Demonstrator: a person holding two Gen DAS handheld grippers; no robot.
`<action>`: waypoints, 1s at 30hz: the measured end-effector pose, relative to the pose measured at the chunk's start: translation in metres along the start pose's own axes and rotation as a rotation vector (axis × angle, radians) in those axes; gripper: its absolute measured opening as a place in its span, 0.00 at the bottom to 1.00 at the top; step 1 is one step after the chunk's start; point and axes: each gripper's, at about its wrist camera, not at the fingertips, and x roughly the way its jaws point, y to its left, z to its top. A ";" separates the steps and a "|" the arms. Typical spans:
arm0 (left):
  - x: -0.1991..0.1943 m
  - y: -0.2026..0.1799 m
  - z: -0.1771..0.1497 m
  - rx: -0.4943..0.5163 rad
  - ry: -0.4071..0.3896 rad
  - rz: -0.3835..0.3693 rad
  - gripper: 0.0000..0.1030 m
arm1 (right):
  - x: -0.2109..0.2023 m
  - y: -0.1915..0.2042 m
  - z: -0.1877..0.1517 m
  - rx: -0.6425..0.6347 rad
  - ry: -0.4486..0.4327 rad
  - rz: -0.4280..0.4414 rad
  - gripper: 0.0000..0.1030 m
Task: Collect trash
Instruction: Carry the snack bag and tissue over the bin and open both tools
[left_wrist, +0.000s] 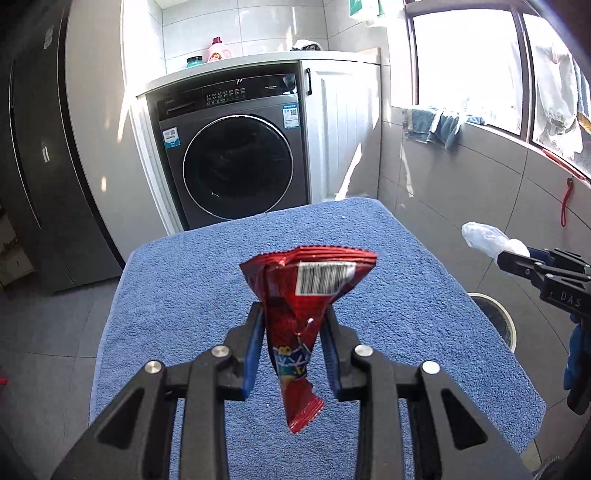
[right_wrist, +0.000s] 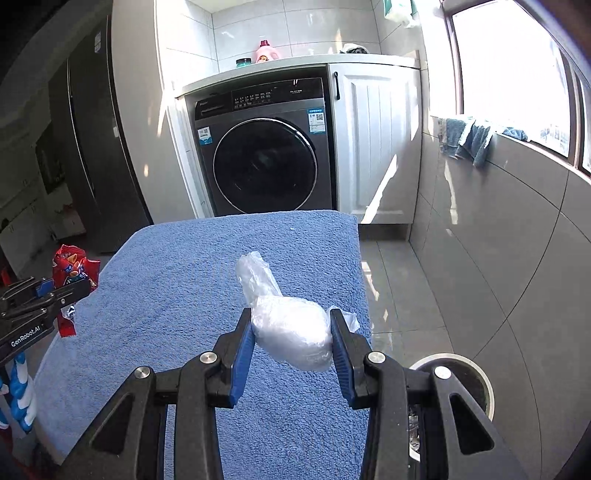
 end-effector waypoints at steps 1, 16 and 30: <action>0.003 -0.010 0.004 0.023 -0.001 -0.005 0.27 | -0.003 -0.011 -0.003 0.020 -0.003 -0.012 0.36; 0.068 -0.182 0.047 0.306 0.052 -0.235 0.27 | -0.021 -0.149 -0.055 0.264 0.035 -0.191 0.36; 0.178 -0.325 0.064 0.364 0.299 -0.575 0.30 | 0.033 -0.254 -0.098 0.431 0.161 -0.294 0.39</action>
